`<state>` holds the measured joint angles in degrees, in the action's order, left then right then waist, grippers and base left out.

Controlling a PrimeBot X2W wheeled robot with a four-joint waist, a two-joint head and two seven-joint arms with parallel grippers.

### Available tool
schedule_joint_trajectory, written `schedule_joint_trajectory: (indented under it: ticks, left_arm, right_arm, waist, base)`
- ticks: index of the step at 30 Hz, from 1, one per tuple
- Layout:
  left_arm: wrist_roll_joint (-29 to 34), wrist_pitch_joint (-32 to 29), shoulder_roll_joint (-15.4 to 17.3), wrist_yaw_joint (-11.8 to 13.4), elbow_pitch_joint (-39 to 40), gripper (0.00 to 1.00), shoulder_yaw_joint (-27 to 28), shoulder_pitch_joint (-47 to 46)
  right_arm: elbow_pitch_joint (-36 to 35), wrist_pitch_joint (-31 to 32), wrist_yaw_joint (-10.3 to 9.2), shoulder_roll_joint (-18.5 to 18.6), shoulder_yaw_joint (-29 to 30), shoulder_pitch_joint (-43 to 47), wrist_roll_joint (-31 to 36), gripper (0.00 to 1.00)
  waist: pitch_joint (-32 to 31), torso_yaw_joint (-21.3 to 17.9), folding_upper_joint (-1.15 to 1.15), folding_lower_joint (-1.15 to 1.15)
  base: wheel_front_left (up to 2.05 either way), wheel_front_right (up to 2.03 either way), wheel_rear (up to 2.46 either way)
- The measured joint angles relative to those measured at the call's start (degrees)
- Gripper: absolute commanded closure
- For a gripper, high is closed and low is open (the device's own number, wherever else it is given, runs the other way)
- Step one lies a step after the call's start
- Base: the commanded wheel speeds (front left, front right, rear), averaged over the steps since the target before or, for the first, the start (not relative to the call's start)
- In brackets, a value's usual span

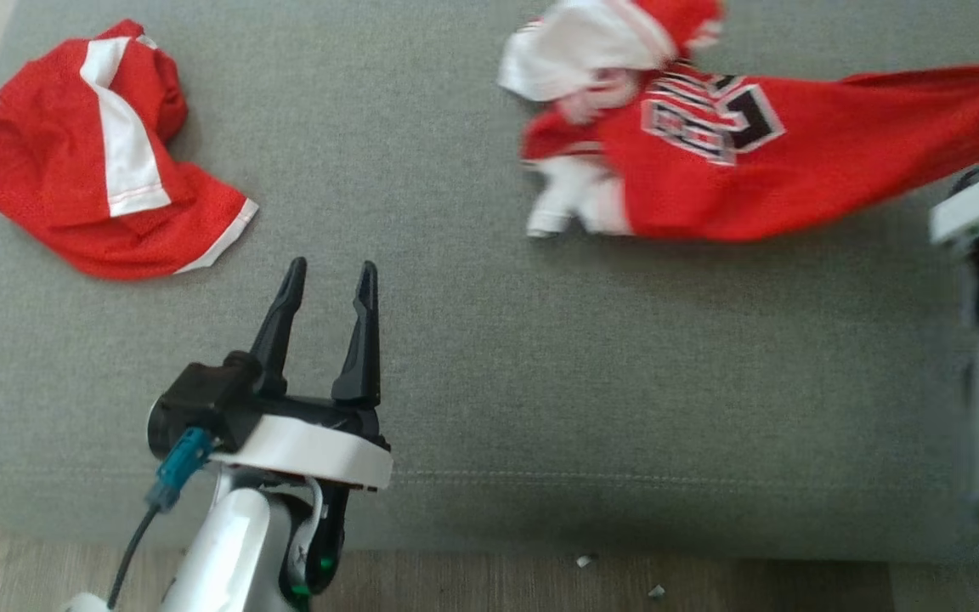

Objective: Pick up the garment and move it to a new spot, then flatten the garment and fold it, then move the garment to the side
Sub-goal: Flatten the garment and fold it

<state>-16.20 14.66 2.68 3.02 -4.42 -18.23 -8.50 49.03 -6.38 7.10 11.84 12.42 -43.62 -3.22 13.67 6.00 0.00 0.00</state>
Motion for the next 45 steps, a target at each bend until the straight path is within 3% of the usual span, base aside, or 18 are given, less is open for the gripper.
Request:
schedule_joint_trajectory:
  ticks: [11,12,13,22,28,32,37,45]
  left_arm:
    - [-0.04,0.00,0.00,-0.57,0.03,0.00,-1.25,-2.19]
    - [-0.04,0.00,-0.01,-0.57,0.04,0.00,-1.27,-2.53]
    - [-0.07,0.00,-0.01,-0.57,0.04,0.00,-1.29,-2.74]
    - [-0.26,0.00,-0.01,-0.48,-0.09,0.00,-1.04,-2.81]
    - [-0.25,0.00,-0.03,-0.51,-0.43,0.00,-0.48,-2.79]
    - [-0.27,0.00,-0.04,-0.51,-0.48,0.00,-0.51,-2.65]
    - [-1.09,-0.01,-0.04,-0.55,-1.04,0.00,-0.82,-2.59]
    - [-1.45,0.00,-0.04,-1.44,-2.72,0.00,-0.11,-2.64]
  right_arm:
    - [1.40,8.91,0.01,6.13,9.10,-9.43,12.33,1.00]
    - [1.93,9.53,0.01,6.06,9.92,-9.44,13.29,0.54]
    - [2.35,9.84,0.01,5.79,10.81,-9.40,14.19,0.00]
    - [1.82,3.94,0.01,-1.52,11.66,-8.99,15.32,0.00]
    - [-2.21,-1.96,0.01,-7.28,4.69,-3.92,8.45,0.00]
    - [-8.78,-3.98,0.01,-8.06,-2.07,3.55,0.44,0.00]
    - [-19.01,-4.88,0.01,-8.21,-13.68,16.03,-14.14,0.00]
    - [-28.97,-5.36,0.01,-8.56,-17.70,23.62,-17.26,0.00]
  waist:
    - [4.96,2.26,0.00,0.00]
    - [5.32,2.52,0.00,0.00]
    - [5.59,2.72,0.00,0.00]
    - [5.24,0.70,0.00,0.00]
    - [3.07,-2.71,0.00,0.00]
    - [1.37,-5.58,0.00,0.00]
    - [0.07,-9.40,0.00,0.00]
    - [0.39,-14.73,0.00,0.00]
  base:
    - [0.00,0.00,0.00]
    - [0.00,0.00,0.00]
    - [0.00,0.00,0.00]
    - [0.00,0.00,0.00]
    - [0.00,0.00,0.00]
    - [0.00,0.00,0.00]
    - [0.00,0.00,0.00]
    - [0.00,0.00,0.00]
